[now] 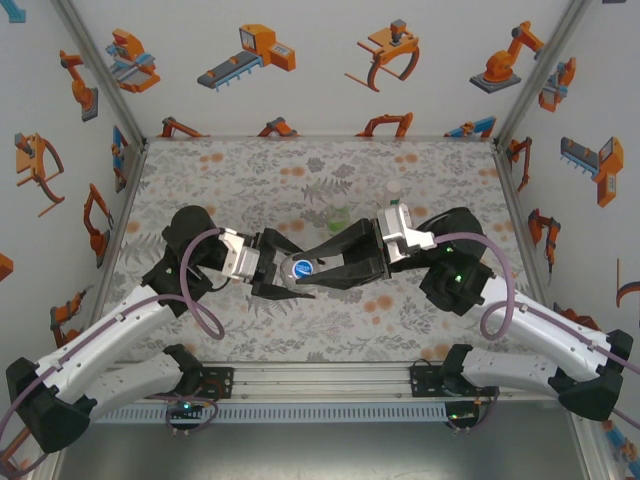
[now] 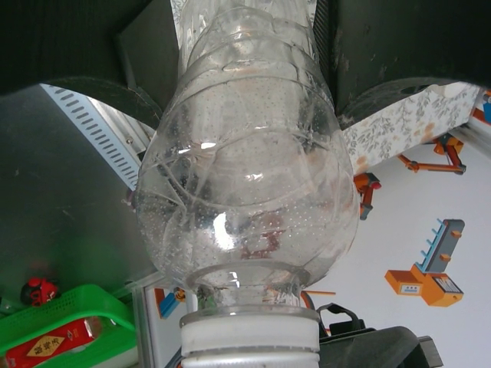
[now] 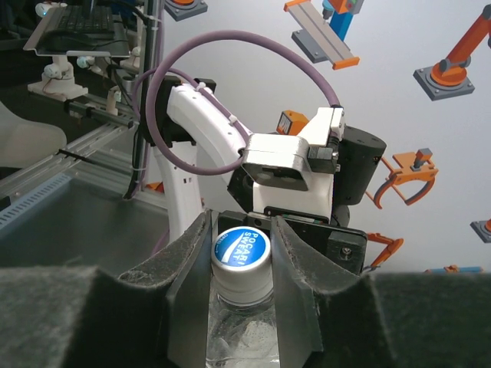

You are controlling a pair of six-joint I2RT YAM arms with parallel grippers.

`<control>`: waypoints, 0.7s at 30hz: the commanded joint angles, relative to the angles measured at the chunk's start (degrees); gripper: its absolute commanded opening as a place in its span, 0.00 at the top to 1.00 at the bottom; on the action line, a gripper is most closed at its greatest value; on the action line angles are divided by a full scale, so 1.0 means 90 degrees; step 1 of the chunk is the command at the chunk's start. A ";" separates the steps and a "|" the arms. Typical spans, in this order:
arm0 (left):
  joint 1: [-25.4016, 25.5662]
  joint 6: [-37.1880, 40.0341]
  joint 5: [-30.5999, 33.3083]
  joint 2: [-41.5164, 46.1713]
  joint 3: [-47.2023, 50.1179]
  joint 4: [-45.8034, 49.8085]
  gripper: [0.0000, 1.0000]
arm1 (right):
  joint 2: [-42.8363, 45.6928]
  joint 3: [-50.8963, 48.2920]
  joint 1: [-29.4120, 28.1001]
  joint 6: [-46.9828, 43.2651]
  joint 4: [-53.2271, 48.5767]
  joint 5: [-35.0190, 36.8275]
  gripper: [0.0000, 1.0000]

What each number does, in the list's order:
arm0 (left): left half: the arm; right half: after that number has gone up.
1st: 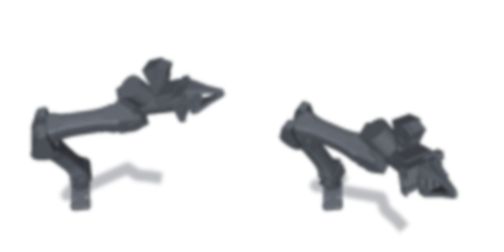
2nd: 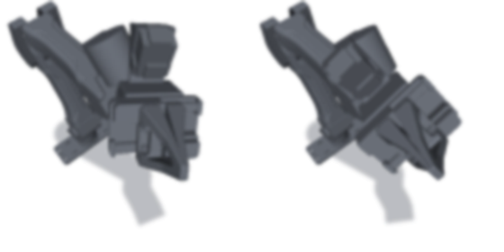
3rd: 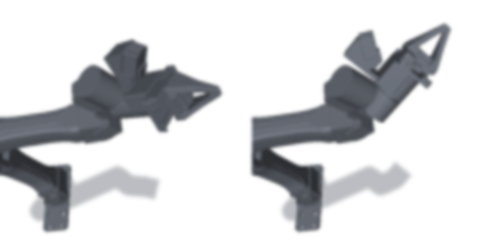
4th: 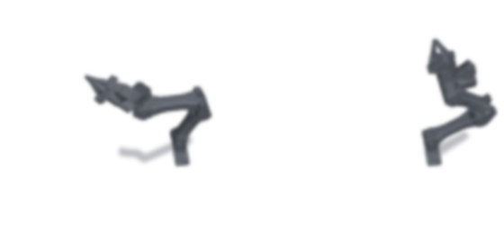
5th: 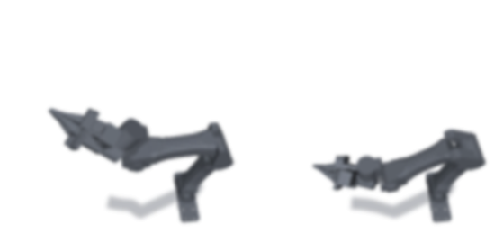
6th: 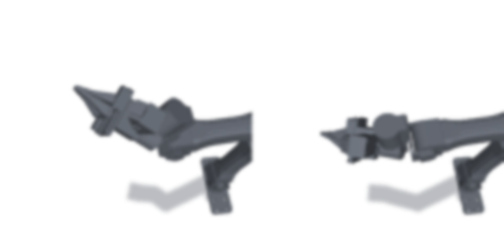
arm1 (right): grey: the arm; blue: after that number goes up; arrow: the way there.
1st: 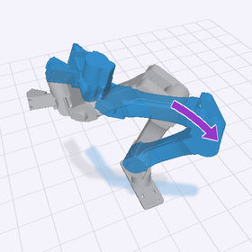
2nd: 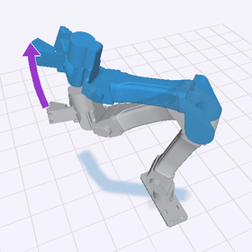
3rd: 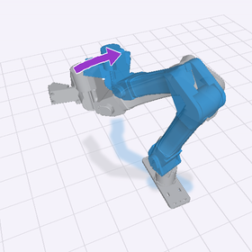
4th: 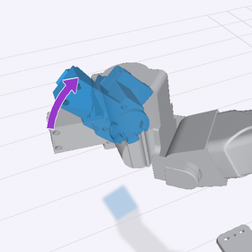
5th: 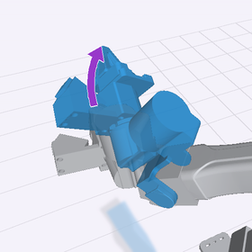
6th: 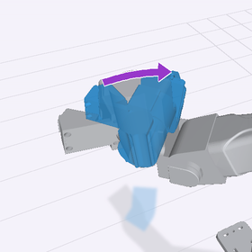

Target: Screw on the bottle caps

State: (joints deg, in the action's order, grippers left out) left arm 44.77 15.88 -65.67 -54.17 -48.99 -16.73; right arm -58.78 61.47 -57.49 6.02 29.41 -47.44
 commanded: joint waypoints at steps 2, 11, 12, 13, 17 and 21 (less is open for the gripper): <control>0.0019 0.0175 -0.0135 0.0079 -0.0237 0.0100 1.00 | 0.0088 0.0107 0.0026 -0.0085 -0.0006 -0.0076 0.57; 0.0027 0.0163 -0.0135 0.0057 -0.0269 0.0138 1.00 | 0.0230 0.0093 0.0022 -0.0517 -0.0366 -0.0153 0.57; 0.0027 0.0150 -0.0130 0.0051 -0.0278 0.0133 1.00 | 0.0227 0.0090 0.0028 -0.0562 -0.0391 -0.0207 0.56; 0.0026 0.0138 -0.0130 0.0042 -0.0289 0.0128 1.00 | 0.0229 0.0092 0.0022 -0.0592 -0.0410 -0.0241 0.56; 0.0035 0.0122 -0.0135 0.0023 -0.0313 0.0138 1.00 | 0.0242 0.0070 0.0024 -0.0630 -0.0396 -0.0270 0.57; 0.0055 0.0120 -0.0134 0.0004 -0.0328 0.0141 1.00 | 0.0241 0.0083 0.0024 -0.0639 -0.0376 -0.0243 0.64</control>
State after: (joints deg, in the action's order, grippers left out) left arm 45.08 16.36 -65.73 -54.22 -49.82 -15.14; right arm -57.60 61.47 -57.49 1.19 25.91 -48.40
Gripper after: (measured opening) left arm 0.542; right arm 0.373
